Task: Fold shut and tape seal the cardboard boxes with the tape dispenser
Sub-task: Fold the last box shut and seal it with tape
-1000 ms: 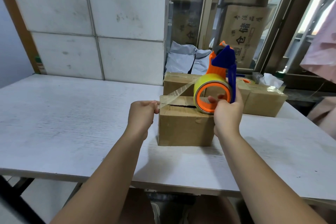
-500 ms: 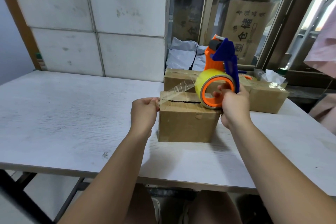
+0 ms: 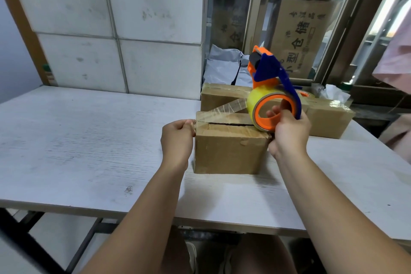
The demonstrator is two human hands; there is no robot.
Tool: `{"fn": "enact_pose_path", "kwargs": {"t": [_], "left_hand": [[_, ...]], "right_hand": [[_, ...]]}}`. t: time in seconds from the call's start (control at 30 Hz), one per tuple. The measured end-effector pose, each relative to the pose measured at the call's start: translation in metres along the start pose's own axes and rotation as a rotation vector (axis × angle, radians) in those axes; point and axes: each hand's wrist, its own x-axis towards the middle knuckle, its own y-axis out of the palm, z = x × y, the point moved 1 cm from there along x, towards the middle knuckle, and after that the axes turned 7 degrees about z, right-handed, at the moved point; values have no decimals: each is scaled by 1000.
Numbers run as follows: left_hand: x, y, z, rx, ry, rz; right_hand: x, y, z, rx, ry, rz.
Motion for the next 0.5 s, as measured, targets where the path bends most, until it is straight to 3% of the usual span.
{"fn": "enact_pose_path", "kwargs": {"t": [0.5], "left_hand": [[3, -8, -12, -131, -14, 2]], "right_hand": [[0, 1, -6, -44, -39, 3]]}}
